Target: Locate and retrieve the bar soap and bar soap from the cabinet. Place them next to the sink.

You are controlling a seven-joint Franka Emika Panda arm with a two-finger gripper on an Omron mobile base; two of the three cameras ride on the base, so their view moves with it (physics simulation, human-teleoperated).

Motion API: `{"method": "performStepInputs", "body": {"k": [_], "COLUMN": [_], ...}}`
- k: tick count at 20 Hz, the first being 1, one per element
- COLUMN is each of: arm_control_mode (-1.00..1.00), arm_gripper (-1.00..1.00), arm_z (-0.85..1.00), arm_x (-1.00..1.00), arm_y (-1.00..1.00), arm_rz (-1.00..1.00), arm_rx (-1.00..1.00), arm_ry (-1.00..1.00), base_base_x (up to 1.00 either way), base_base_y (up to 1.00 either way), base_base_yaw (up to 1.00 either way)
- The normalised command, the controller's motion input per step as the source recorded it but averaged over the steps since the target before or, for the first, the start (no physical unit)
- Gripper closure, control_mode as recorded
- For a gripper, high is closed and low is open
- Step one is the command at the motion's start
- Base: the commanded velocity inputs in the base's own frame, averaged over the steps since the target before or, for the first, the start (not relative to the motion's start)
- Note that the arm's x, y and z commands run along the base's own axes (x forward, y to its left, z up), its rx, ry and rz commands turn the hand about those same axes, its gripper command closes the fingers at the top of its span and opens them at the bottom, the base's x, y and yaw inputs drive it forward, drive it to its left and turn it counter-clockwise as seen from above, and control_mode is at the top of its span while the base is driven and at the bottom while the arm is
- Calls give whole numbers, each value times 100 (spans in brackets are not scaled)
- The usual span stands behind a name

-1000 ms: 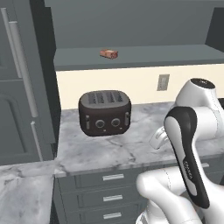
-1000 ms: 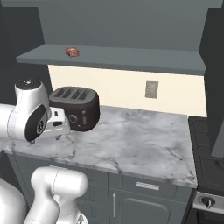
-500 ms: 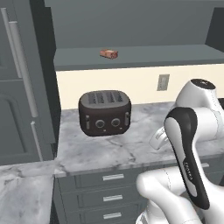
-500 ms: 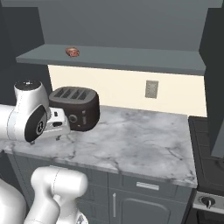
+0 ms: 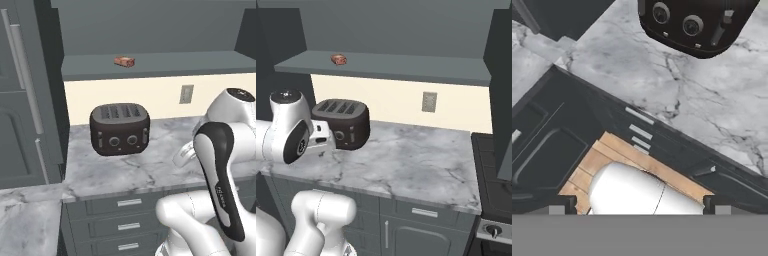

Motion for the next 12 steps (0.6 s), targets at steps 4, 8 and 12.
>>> {"method": "performStepInputs", "body": {"k": [4, 8, 12], "arm_control_mode": [-100, -100, -100], "arm_gripper": [-100, -100, -100], "arm_z": [47, 41, 54], "arm_x": [0, 7, 21], "arm_y": [2, 26, 11], "arm_rz": [-4, -1, 0], "arm_rx": [15, 12, -2], "arm_ry": [-25, -14, -10], "base_base_x": [0, 0, 0], "base_base_y": [0, 0, 0], "base_base_yaw": [0, 0, 0]}}
